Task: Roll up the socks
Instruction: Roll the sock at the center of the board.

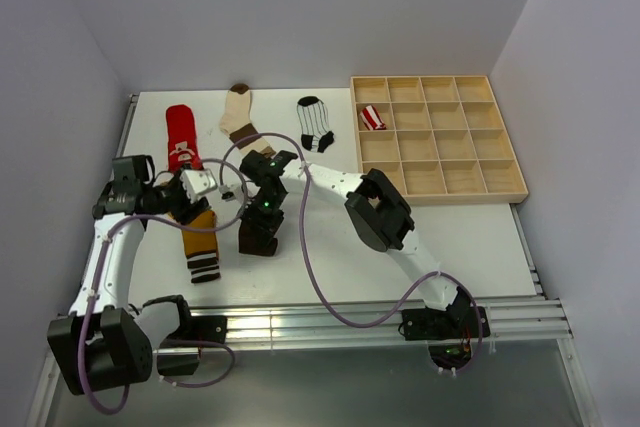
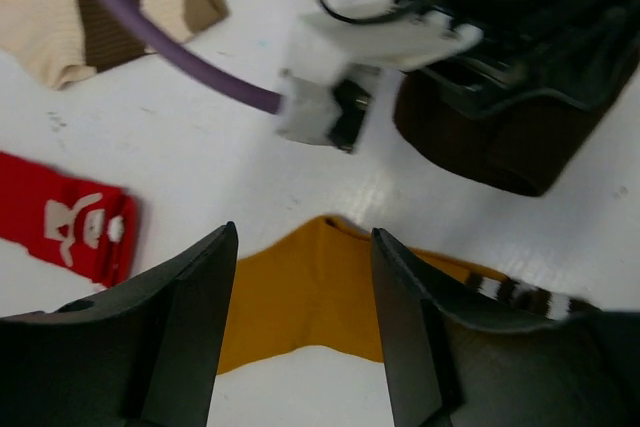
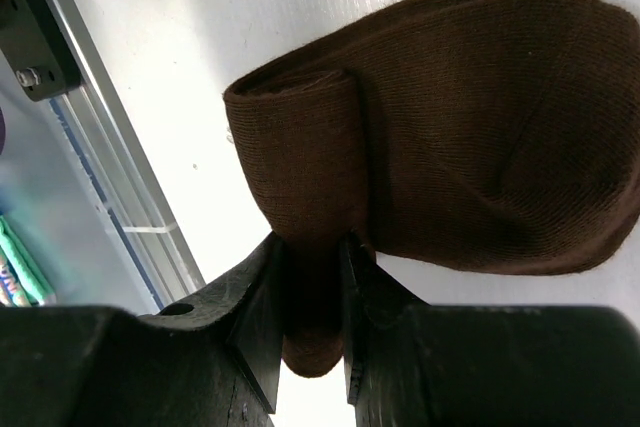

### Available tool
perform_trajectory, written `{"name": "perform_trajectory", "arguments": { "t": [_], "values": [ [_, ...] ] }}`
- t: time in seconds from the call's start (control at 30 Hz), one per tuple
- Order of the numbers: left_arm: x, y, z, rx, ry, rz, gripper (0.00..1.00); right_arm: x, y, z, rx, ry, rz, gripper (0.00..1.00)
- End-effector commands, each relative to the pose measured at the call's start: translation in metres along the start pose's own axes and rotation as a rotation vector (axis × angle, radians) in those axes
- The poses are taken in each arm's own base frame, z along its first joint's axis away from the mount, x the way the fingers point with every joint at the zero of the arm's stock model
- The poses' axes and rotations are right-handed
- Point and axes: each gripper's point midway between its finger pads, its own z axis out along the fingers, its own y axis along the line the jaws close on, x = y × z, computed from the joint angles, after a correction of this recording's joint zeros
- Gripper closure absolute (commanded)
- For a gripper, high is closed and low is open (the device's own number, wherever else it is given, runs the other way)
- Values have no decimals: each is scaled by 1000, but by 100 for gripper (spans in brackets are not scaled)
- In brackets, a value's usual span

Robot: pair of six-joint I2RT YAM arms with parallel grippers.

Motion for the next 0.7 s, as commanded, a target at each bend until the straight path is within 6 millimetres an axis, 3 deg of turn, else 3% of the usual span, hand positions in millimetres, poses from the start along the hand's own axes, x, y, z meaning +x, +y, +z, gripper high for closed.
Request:
{"name": "perform_trajectory", "arguments": {
  "t": [0.0, 0.27, 0.4, 0.47, 0.67],
  "values": [
    [3, -38, -2, 104, -15, 92, 38, 10, -7, 14, -20, 34, 36, 93],
    [42, -111, 3, 237, 51, 206, 38, 5, -6, 16, -27, 14, 53, 93],
    [47, -138, 12, 307, 38, 260, 37, 3, -6, 20, -34, 4, 73, 94],
    [48, -145, 17, 328, 30, 266, 37, 1, -4, 21, -47, -3, 75, 94],
    [26, -148, 36, 362, -38, 268, 35, -3, -3, 23, -62, -19, 82, 94]
  ]
}}
